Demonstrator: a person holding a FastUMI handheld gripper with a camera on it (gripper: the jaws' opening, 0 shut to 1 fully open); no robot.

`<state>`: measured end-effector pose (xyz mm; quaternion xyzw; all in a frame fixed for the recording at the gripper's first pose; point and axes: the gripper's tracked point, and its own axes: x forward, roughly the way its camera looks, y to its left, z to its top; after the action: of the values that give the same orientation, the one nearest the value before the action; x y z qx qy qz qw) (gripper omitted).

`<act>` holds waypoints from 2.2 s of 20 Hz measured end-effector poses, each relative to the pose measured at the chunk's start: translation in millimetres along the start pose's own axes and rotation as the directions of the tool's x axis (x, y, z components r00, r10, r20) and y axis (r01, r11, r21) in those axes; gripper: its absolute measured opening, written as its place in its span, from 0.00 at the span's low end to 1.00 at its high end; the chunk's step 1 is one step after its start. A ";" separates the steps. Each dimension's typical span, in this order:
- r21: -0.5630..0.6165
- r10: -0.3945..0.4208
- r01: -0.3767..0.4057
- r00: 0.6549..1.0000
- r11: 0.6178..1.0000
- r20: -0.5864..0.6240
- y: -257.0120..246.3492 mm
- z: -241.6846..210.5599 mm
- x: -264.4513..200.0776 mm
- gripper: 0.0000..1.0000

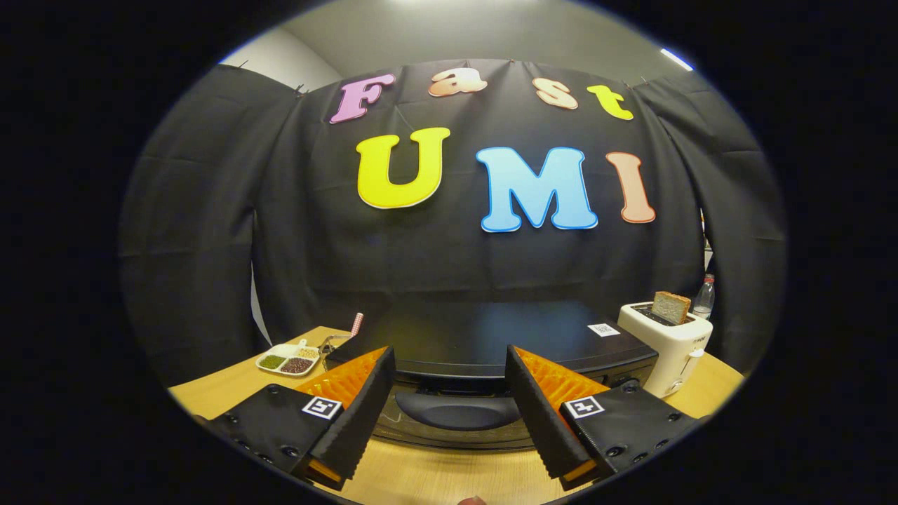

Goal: Open the toaster oven, put the food inside, and close the toaster oven door.

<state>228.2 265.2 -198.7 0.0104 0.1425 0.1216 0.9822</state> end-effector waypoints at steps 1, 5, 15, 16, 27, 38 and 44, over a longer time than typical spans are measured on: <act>-0.008 -0.014 0.013 1.000 1.000 -0.007 -0.4 -3.7 2.4 0.99; 0.013 -0.057 0.057 0.998 0.998 -0.020 -5.1 -19.0 6.9 1.00; -0.010 -0.059 0.059 0.998 0.998 0.006 0.4 -35.9 -27.7 1.00; -0.016 -0.060 0.060 0.998 0.998 0.011 1.4 -39.7 -32.8 1.00; -0.052 -0.063 0.062 0.998 0.997 -0.018 10.7 -79.8 -77.8 1.00; 0.001 -0.061 0.064 0.966 0.998 -0.253 15.9 -152.8 -110.6 0.96; 0.055 -0.008 0.025 0.957 0.998 -0.289 14.0 -138.6 -146.6 0.96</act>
<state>49.4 241.4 -290.2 0.0199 0.2878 0.1095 0.9512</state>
